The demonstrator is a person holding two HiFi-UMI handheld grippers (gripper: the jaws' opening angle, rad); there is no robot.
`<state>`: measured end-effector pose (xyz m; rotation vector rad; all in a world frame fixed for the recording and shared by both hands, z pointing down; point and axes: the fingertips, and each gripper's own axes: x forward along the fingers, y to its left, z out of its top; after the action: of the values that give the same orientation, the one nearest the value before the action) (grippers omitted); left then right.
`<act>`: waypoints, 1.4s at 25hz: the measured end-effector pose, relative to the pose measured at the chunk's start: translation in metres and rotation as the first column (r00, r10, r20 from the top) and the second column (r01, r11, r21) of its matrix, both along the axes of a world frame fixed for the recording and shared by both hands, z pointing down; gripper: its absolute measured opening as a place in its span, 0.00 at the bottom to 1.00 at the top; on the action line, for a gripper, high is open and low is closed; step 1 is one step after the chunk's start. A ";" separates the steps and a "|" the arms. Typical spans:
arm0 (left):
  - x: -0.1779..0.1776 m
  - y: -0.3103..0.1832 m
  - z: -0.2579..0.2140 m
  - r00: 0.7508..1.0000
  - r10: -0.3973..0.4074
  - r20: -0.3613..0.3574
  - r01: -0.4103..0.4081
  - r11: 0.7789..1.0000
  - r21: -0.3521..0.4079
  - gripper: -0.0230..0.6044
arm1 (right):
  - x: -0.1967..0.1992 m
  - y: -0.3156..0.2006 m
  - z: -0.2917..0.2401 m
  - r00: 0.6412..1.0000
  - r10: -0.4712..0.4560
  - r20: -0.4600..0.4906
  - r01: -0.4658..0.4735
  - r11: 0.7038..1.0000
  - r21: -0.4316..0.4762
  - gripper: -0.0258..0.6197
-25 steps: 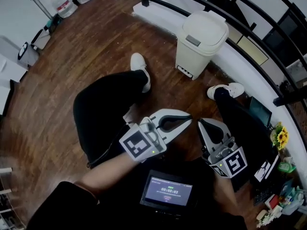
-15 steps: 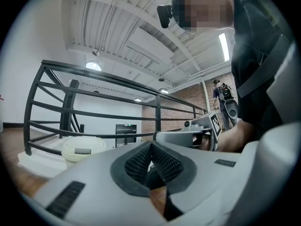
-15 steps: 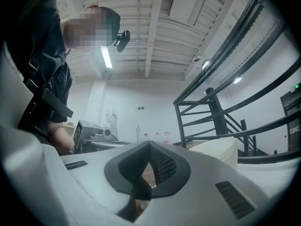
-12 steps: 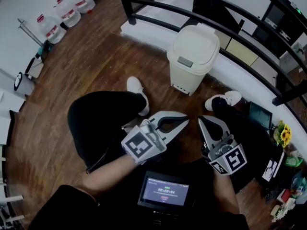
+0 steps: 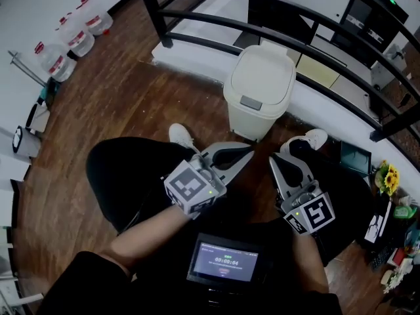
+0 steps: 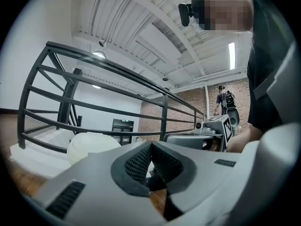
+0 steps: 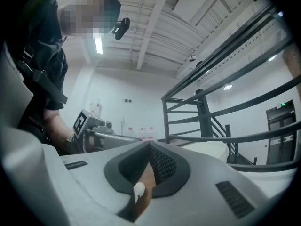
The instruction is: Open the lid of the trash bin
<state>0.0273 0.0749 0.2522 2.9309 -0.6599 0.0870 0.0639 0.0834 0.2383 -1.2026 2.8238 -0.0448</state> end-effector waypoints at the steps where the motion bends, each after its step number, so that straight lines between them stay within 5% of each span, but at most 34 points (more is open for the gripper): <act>1: 0.001 -0.004 0.000 1.000 0.006 0.007 -0.006 1.000 -0.006 0.10 | 0.002 -0.005 -0.001 1.000 0.007 0.002 -0.007 1.000 0.000 0.07; 7: 0.009 -0.039 0.010 0.994 0.018 0.108 -0.028 0.995 0.095 0.10 | 0.011 -0.036 0.012 0.999 0.041 0.021 -0.041 0.999 -0.002 0.07; 11: 0.010 -0.053 0.021 0.998 0.021 0.061 -0.023 0.999 0.032 0.10 | 0.014 -0.049 0.018 0.998 0.057 0.035 -0.057 0.998 -0.015 0.07; 23: 0.021 -0.106 0.098 0.999 0.038 0.016 -0.038 0.999 0.024 0.10 | 0.008 -0.111 0.073 0.992 0.103 0.069 -0.097 0.992 -0.081 0.07; 28: 0.009 -0.132 0.166 0.988 0.022 0.154 -0.020 1.000 -0.018 0.10 | -0.007 -0.128 0.128 0.995 0.098 -0.002 -0.097 0.987 -0.130 0.07; 35: -0.004 -0.167 0.250 0.967 -0.008 0.255 0.043 0.990 -0.131 0.10 | -0.024 -0.151 0.194 0.998 0.043 -0.035 -0.051 0.966 -0.252 0.07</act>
<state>0.0232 -0.0919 0.5021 2.8036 -0.6951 0.4923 0.0399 -0.0676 0.4324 -1.3266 2.8807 -0.3996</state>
